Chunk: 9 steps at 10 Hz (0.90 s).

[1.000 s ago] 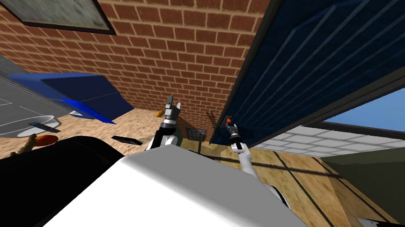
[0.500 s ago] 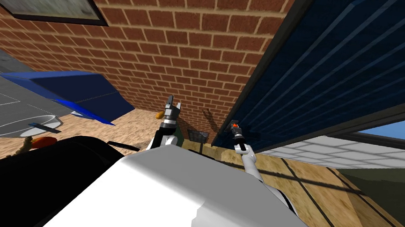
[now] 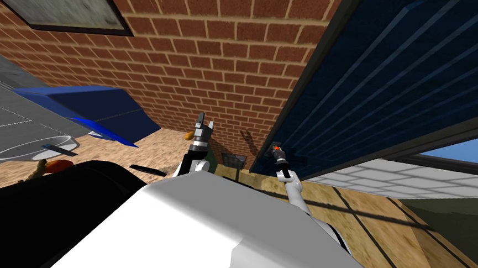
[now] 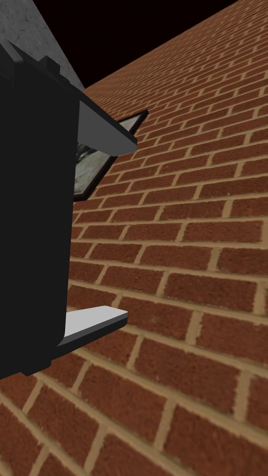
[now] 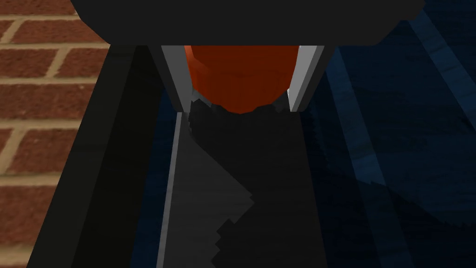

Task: Pull the door open

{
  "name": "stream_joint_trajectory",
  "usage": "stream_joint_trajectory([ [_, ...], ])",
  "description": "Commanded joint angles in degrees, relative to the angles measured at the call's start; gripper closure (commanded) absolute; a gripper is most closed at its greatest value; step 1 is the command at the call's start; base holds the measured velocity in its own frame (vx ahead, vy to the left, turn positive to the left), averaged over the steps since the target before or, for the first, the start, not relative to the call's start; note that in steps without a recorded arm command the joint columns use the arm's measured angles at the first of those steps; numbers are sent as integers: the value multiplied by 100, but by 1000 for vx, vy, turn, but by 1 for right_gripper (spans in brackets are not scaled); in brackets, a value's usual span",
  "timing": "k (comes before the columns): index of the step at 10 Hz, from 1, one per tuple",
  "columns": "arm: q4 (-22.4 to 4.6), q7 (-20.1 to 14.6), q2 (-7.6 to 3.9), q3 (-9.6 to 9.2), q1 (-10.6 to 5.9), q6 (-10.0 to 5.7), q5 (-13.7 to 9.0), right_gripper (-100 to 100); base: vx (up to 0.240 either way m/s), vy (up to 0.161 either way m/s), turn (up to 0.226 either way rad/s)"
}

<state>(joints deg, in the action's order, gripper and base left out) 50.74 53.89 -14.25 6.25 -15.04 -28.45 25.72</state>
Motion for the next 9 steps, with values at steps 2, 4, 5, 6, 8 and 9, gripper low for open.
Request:
stream_joint_trajectory([
  [2,-35,-270,0,25,-22,-3,-65,100,-34,-35,76],
  [4,-65,-512,1,47,-42,-5,-123,100,-46,-39,71],
  [5,-81,-635,1,58,-51,-6,-152,100,-45,-35,65],
  [6,-97,-758,1,70,-61,-7,-182,100,-50,-47,73],
  [8,-137,-1077,2,99,-87,-10,-259,100,-53,-38,85],
  [9,-160,-1232,2,115,-102,-12,-301,100,-46,-54,89],
])
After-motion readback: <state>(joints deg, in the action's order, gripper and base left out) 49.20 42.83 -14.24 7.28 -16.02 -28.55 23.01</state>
